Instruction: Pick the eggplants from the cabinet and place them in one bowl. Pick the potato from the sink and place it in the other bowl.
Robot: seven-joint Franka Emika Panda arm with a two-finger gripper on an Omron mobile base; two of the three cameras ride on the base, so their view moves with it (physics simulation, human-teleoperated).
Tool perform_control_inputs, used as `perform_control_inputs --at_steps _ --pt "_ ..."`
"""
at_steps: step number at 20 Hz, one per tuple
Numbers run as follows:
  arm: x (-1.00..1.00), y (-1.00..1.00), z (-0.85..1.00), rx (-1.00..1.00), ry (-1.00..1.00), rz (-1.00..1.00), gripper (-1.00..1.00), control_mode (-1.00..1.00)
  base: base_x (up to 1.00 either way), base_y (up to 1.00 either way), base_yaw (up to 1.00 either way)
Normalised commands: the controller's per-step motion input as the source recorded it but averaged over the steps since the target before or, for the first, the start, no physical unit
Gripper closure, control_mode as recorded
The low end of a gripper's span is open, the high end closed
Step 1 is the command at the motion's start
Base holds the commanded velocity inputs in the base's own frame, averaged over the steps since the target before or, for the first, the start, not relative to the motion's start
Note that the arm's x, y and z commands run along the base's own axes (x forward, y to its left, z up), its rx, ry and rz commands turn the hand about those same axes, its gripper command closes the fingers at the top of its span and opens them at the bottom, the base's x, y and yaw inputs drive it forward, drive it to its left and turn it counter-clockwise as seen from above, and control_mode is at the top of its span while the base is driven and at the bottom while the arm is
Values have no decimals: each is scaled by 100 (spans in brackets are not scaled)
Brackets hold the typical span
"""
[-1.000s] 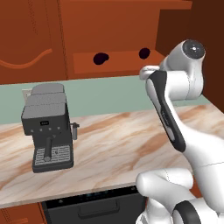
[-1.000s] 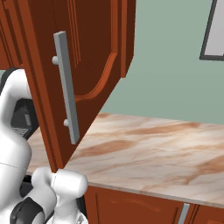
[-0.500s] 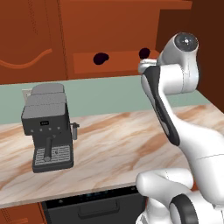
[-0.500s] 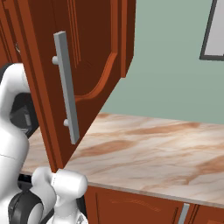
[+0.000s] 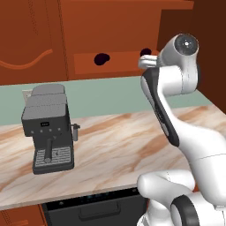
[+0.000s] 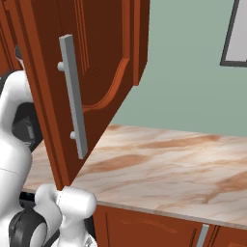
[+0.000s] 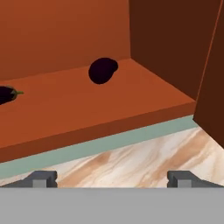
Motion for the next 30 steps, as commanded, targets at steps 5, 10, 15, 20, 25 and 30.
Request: perform_control_inputs --at_steps 5,10,15,20,25,30 --pt "21 0 3 -3 -6 0 -100 -100 0 0 0" --pt "28 2 6 -3 0 0 -100 -100 0 0 0" --pt "29 0 9 0 5 0 -100 -100 0 0 0" --pt "31 0 13 0 8 0 -100 -100 0 0 0" --pt "31 0 12 0 4 0 -100 -100 0 0 0" --pt "28 -2 9 0 4 0 -100 -100 0 0 0"
